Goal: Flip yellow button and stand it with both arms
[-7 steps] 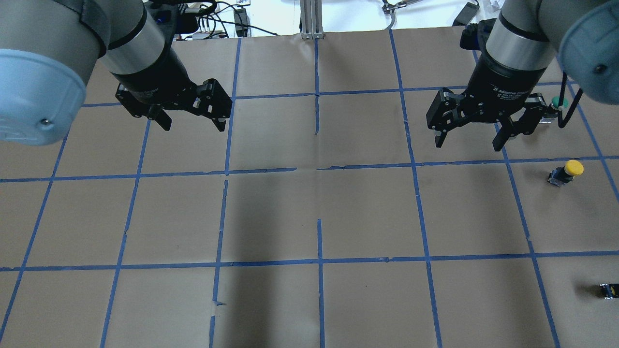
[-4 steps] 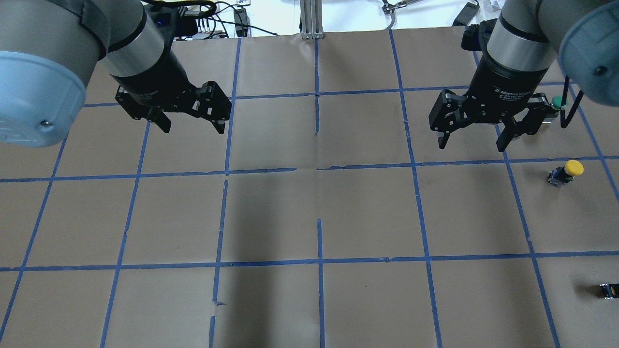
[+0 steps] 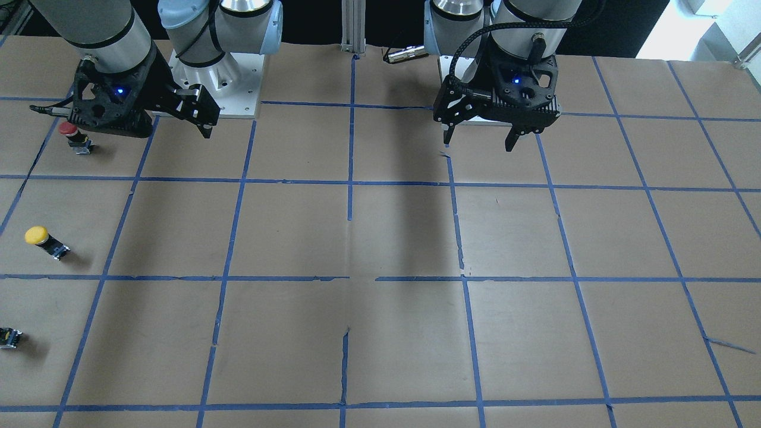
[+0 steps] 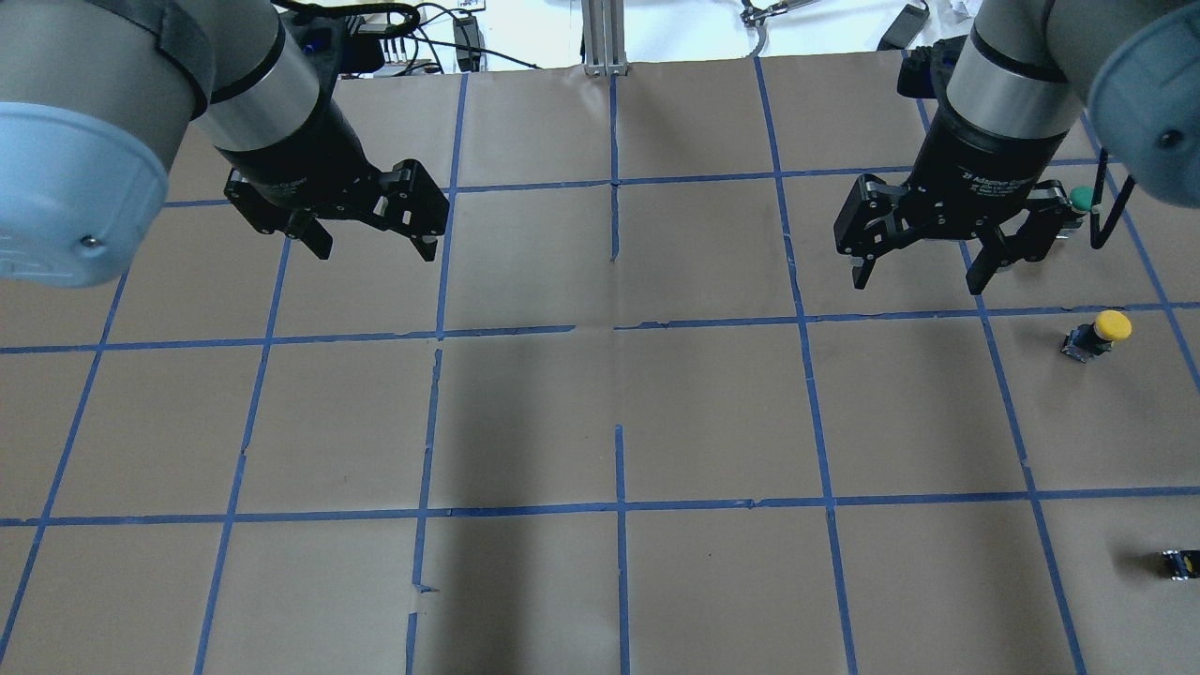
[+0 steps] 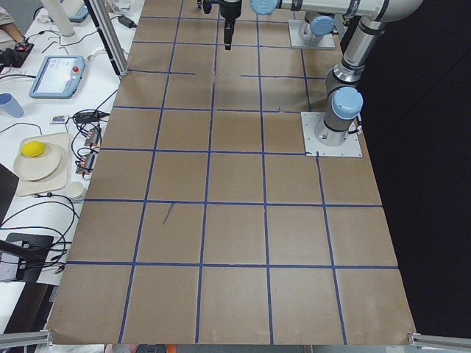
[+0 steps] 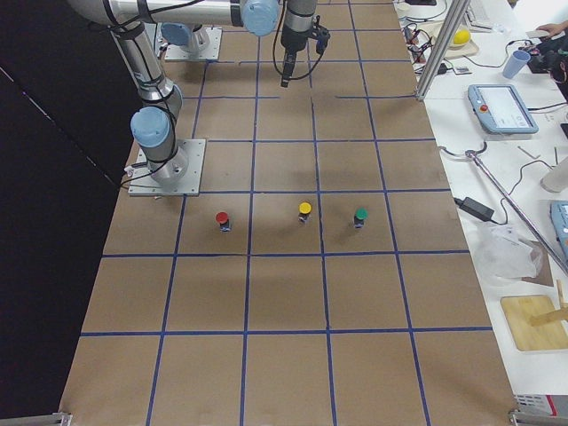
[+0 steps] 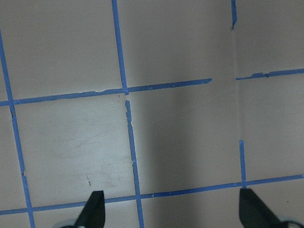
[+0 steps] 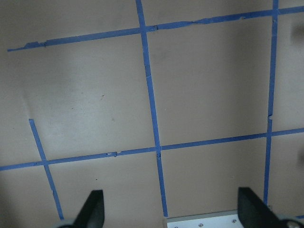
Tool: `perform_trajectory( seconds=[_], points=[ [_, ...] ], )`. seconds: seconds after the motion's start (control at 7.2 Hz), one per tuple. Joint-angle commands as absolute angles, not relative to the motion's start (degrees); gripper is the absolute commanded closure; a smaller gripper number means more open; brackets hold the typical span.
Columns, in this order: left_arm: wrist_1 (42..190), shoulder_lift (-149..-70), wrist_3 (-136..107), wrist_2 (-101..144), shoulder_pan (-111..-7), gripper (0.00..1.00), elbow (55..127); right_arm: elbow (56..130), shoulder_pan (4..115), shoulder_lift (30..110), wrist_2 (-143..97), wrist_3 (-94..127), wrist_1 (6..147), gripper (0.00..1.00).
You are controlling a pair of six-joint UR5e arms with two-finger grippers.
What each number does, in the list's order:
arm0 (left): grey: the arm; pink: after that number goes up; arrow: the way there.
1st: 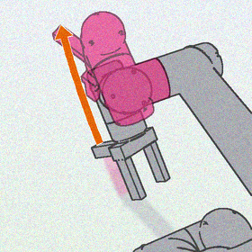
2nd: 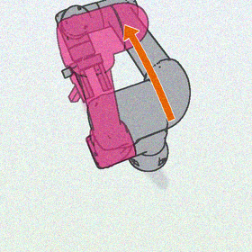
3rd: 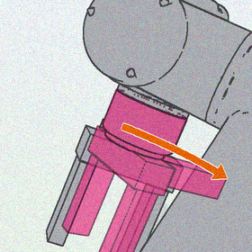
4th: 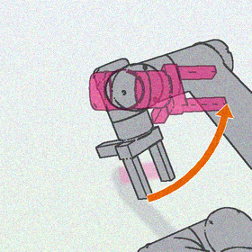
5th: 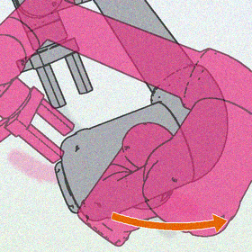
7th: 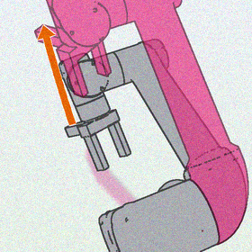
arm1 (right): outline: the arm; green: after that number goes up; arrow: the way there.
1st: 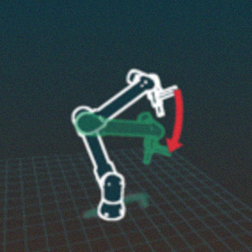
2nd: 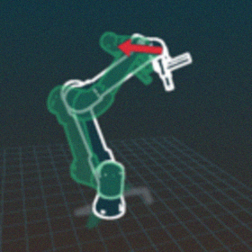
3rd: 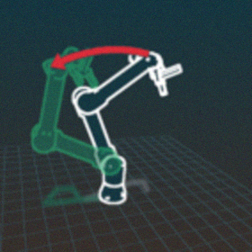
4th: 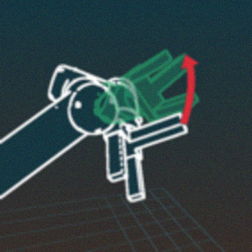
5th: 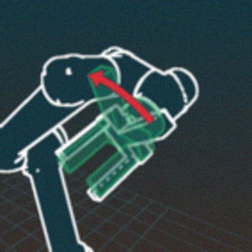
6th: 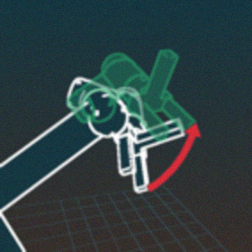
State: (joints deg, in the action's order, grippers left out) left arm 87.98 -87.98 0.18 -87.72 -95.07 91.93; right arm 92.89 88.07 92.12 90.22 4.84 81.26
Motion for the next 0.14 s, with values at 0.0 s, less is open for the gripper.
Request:
perform_trajectory(
  seconds=[0.0],
  points=[
    [87.98, -87.89, 0.18, -87.71, -95.01, 0.00, 91.85, 92.81, 88.07, 92.55, 90.26, 4.92, 81.21, 0.00]
  ],
)
